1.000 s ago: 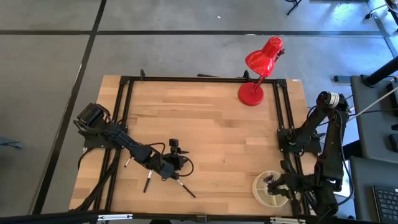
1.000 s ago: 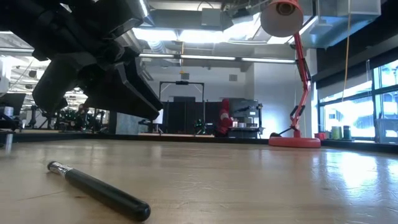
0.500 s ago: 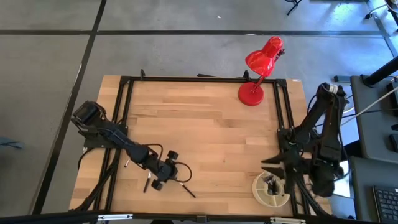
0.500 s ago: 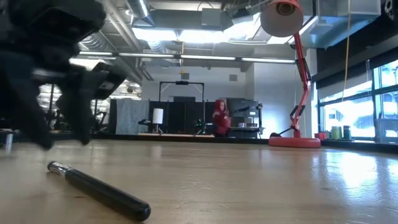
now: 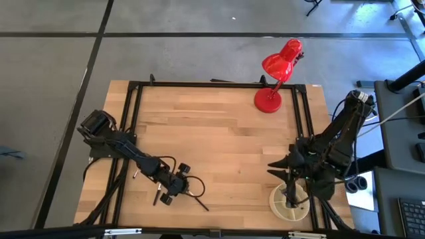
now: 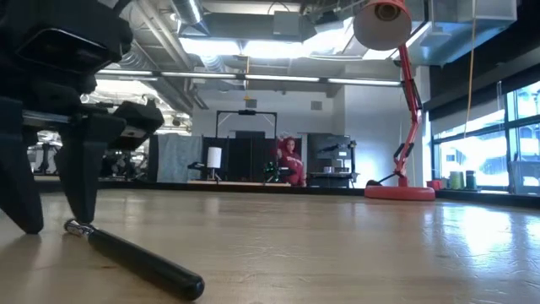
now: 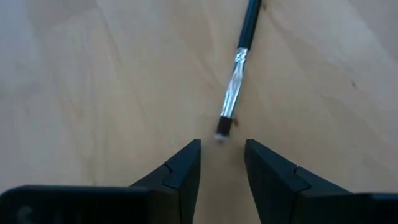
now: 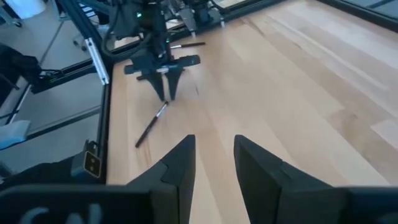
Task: Put items in baskets/containers
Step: Put the black eyeshadow brush into the yellow pen organizer
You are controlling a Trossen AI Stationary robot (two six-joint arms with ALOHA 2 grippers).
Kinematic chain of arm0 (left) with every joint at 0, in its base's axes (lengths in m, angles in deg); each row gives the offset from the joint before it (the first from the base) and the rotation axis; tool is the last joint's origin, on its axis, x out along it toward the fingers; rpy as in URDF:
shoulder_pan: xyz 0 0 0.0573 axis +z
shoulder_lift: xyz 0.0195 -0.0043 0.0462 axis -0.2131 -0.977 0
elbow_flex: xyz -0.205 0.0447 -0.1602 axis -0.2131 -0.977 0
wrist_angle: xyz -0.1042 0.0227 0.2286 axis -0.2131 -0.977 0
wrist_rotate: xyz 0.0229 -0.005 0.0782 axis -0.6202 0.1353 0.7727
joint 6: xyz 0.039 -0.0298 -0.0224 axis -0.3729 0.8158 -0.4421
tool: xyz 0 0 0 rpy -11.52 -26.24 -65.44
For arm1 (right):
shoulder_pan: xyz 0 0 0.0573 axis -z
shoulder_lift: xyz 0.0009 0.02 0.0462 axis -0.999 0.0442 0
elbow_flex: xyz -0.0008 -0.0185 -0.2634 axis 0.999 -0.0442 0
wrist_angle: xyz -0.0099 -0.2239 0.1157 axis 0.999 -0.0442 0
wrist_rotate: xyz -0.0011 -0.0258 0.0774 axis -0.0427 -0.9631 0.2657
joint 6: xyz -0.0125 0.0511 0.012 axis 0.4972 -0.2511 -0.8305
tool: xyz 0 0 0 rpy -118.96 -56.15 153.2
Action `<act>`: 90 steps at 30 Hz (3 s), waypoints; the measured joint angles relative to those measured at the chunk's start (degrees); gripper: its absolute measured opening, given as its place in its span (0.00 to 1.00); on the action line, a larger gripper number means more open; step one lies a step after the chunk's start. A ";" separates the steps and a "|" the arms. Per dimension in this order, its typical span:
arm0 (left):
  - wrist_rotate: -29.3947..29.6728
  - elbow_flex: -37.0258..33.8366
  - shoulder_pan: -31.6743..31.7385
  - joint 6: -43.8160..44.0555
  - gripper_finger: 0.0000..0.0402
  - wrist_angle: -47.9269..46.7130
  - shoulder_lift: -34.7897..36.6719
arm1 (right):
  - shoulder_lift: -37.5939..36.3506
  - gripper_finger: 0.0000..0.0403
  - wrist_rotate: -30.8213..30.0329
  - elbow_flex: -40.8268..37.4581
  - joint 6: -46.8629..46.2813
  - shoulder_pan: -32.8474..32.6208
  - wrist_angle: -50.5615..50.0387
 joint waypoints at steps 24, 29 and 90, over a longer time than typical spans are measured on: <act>23.64 4.38 -1.01 -25.11 0.01 2.45 -3.33 | 3.91 0.28 13.15 -0.02 10.30 16.43 8.39; 29.84 10.70 -0.79 -43.82 0.01 3.37 -5.01 | 10.05 0.37 28.88 -0.02 20.05 25.78 21.74; 45.74 16.01 5.70 -28.92 0.51 23.20 -6.55 | 12.52 0.06 12.15 11.06 -11.89 -6.94 -19.82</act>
